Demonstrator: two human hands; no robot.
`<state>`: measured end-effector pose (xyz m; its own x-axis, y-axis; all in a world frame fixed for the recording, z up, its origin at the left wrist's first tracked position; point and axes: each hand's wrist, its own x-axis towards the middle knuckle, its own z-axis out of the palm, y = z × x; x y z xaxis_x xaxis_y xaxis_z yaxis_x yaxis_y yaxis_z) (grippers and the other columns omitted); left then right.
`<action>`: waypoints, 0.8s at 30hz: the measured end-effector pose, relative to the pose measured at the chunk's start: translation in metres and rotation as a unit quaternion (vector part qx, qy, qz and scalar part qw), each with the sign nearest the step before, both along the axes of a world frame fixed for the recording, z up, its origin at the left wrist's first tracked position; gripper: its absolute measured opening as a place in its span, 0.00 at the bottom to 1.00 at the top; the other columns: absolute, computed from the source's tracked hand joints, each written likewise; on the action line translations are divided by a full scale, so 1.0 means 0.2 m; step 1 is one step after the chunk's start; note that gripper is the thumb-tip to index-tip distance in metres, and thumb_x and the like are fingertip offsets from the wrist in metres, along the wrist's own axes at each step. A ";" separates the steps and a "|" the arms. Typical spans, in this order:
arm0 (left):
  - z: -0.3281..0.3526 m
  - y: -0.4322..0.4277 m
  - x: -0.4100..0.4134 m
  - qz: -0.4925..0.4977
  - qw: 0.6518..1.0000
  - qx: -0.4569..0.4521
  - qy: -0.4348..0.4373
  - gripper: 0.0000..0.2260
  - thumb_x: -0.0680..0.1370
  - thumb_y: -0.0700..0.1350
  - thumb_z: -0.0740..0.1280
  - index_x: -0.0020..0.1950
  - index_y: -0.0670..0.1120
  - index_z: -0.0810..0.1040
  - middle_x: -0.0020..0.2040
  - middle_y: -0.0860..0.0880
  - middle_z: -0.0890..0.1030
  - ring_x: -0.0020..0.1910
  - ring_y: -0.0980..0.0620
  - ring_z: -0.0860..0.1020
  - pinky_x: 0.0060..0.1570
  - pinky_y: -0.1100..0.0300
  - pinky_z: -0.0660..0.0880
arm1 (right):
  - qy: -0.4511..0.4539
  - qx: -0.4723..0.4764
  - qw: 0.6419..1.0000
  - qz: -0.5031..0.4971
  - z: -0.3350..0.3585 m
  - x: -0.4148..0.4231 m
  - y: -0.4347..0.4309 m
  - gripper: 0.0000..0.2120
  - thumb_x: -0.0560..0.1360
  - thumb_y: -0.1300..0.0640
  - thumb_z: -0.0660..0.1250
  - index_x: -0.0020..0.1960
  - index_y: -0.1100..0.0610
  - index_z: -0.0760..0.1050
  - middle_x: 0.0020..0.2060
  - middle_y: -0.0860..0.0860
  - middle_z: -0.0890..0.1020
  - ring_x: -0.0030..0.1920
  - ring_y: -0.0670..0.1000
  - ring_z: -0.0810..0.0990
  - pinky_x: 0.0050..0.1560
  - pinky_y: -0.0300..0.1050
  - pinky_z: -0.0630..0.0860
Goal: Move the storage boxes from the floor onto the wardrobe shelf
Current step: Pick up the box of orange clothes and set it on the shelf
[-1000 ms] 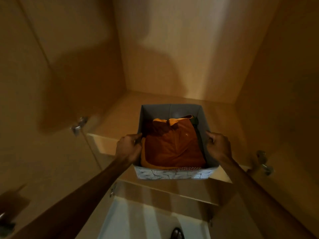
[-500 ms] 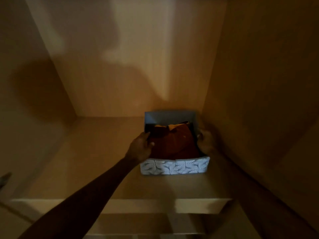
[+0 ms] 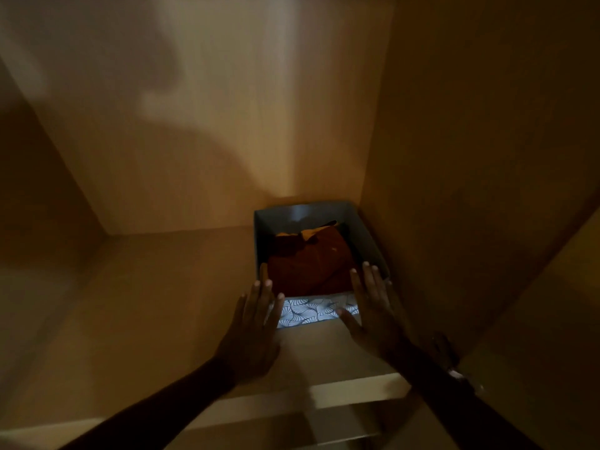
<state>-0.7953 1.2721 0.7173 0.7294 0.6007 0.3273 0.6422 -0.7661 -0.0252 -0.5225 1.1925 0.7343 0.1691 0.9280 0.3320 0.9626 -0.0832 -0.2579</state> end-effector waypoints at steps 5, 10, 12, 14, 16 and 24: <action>0.01 0.09 0.02 -0.013 0.997 -0.059 0.045 0.46 0.71 0.62 0.65 0.79 0.40 0.48 0.78 0.33 0.43 0.77 0.31 0.43 0.71 0.36 0.59 | -0.103 -0.047 0.994 0.005 -0.01 0.00 0.01 0.41 0.73 0.32 0.56 0.78 0.49 0.47 0.78 0.61 0.49 0.77 0.64 0.46 0.70 0.68 0.59; 0.09 0.25 0.07 -0.001 0.990 -0.117 0.074 0.50 0.71 0.70 0.57 0.77 0.46 0.33 0.76 0.38 0.29 0.75 0.33 0.35 0.72 0.39 0.50 | -0.086 -0.089 0.992 0.013 0.01 0.06 0.17 0.40 0.73 0.30 0.53 0.78 0.43 0.42 0.78 0.59 0.42 0.76 0.64 0.38 0.69 0.71 0.53; 0.11 0.29 0.11 0.001 0.989 -0.129 0.078 0.50 0.72 0.72 0.57 0.76 0.47 0.31 0.74 0.39 0.26 0.74 0.34 0.32 0.72 0.39 0.44 | -0.069 -0.093 0.993 0.007 0.00 0.09 0.23 0.39 0.72 0.29 0.51 0.77 0.41 0.40 0.78 0.58 0.39 0.76 0.64 0.35 0.69 0.72 0.50; 0.13 0.31 0.16 0.008 0.987 -0.140 0.082 0.51 0.71 0.74 0.55 0.76 0.46 0.30 0.73 0.38 0.24 0.73 0.34 0.29 0.72 0.40 0.39 | -0.064 -0.099 0.993 0.000 0.00 0.12 0.28 0.40 0.71 0.28 0.50 0.76 0.39 0.38 0.77 0.57 0.38 0.75 0.63 0.33 0.69 0.73 0.47; 0.15 0.31 0.19 0.012 0.985 -0.150 0.085 0.53 0.67 0.76 0.50 0.76 0.45 0.29 0.72 0.38 0.23 0.72 0.35 0.27 0.72 0.41 0.35 | -0.064 -0.104 0.993 0.001 0.00 0.16 0.32 0.40 0.70 0.26 0.48 0.75 0.38 0.35 0.77 0.56 0.36 0.75 0.61 0.30 0.69 0.73 0.44; 0.20 0.33 0.25 0.002 0.979 -0.182 0.088 0.53 0.69 0.77 0.51 0.76 0.44 0.29 0.72 0.36 0.23 0.72 0.33 0.27 0.73 0.38 0.37 | -0.032 -0.114 0.993 0.029 0.03 0.27 0.40 0.40 0.68 0.26 0.49 0.74 0.35 0.36 0.76 0.51 0.34 0.73 0.56 0.26 0.69 0.72 0.42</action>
<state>-0.7455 1.3371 0.7568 0.7530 0.6568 -0.0396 0.6551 -0.7428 0.1381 -0.4688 1.2732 0.7401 0.0993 0.9877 0.1210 0.9812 -0.0769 -0.1772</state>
